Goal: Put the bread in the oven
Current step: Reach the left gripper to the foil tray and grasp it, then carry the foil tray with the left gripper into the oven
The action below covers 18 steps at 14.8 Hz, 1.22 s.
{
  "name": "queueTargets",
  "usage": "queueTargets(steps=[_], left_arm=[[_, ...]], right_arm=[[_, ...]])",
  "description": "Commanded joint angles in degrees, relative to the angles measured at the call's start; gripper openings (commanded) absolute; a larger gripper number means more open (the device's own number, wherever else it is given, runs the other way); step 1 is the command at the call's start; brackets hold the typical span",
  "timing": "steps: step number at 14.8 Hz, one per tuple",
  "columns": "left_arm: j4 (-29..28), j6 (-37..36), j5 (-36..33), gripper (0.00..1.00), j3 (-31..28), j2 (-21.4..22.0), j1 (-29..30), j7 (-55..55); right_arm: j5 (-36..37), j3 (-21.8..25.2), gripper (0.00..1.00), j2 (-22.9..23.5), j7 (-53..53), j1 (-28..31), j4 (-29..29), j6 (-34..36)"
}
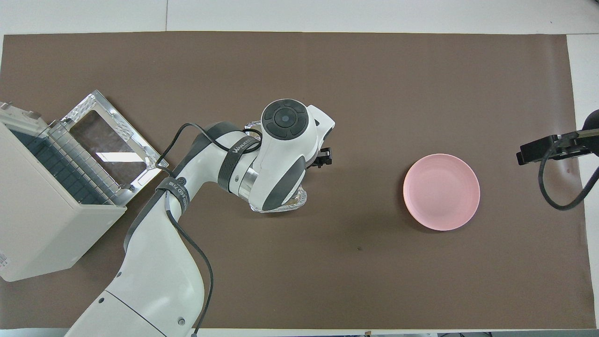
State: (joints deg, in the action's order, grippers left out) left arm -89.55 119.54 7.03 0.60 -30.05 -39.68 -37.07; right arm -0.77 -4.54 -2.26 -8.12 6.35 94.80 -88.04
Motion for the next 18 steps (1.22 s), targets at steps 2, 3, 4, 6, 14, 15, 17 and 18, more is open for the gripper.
queueTargets(steps=[2, 3, 4, 6, 14, 15, 17, 18], left_arm=[[-0.09, 1.74, 0.79, 0.57, -0.78, -0.8, -0.66, -1.77], [-0.7, 1.83, 0.71, 0.49, -0.78, -0.8, -0.57, -2.91], [-0.88, 1.75, 0.71, 0.41, -0.78, -0.8, -0.66, -3.01], [-1.06, 1.83, 0.71, 0.31, -0.78, -0.89, -0.75, -3.01], [1.3, -3.15, 1.85, 0.0, -1.83, -0.8, 0.31, -4.4], [4.1, -7.44, 2.02, 0.0, -3.31, -0.88, 0.31, -5.28], [7.89, -13.52, 1.94, 0.0, -6.91, -0.98, 0.31, -5.38], [8.25, -15.37, 1.76, 0.0, -9.63, -0.28, 0.31, -5.38]], right_arm=[[-0.02, -0.65, 1.0, -1.34, -1.37, 0.59, 1.17, 0.41], [-0.02, -0.65, 1.0, -1.25, -1.37, 0.68, 1.17, 0.41], [-0.02, -0.65, 1.0, -1.25, -1.37, 0.77, 1.17, 0.41], [-0.02, -0.65, 1.0, -1.34, -1.37, 0.77, 1.17, 0.41], [-0.02, -0.65, 1.0, -1.34, -1.37, 0.68, 1.17, 0.41], [-0.02, -0.65, 1.0, -1.34, -1.37, 0.68, 1.17, 0.41], [-0.02, -0.65, 1.0, -1.34, -1.37, 0.68, 1.17, 0.41], [-0.02, -0.65, 1.0, -1.34, -1.37, 0.68, 1.17, 0.41]])
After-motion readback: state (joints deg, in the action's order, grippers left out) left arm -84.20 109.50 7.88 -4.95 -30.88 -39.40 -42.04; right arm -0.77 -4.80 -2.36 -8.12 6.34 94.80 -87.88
